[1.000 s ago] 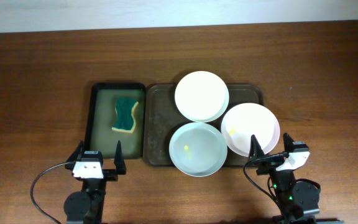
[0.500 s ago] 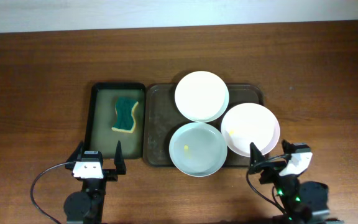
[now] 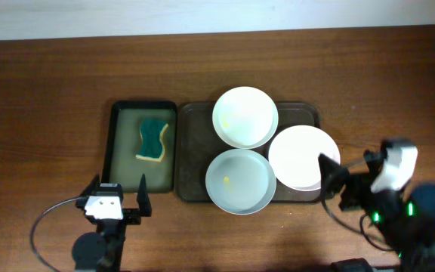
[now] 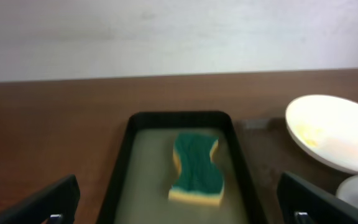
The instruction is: Clean dirty plates on tray and stack at the side
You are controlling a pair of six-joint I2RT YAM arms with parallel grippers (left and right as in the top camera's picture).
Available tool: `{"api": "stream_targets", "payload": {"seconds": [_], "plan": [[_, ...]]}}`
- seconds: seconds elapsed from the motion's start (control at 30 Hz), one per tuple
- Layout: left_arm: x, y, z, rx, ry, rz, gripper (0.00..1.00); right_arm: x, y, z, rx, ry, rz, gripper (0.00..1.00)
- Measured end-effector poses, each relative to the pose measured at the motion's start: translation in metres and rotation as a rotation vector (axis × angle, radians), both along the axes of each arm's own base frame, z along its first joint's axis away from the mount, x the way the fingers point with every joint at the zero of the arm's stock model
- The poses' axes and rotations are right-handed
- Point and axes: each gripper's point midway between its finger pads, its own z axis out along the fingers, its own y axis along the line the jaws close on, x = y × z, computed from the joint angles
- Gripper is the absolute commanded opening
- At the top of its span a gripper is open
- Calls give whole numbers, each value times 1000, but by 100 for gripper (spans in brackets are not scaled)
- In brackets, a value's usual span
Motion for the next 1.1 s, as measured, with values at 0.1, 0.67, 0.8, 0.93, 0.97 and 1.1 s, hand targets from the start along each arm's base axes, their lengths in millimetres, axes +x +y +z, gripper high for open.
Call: {"api": "stream_targets", "payload": {"seconds": [0.1,0.67,0.8,0.93,0.97,1.1], "plan": [[-7,-1,38,-1,-6,-8,99,25,17,9,33,86,74,98],[69,-54,75,-117,731,-264,100,14,53,-88,166,718,216,60],[79,-61,38,-154,878,-285,59,9,45,-115,138,806,160,55],[85,-63,5,-172,998,-290,61,-2,33,-157,111,902,77,54],[85,-63,1,-174,1012,-289,63,-4,32,-164,111,914,65,54],[87,-64,-13,-182,1061,-287,69,-7,30,-195,115,943,29,51]]}}
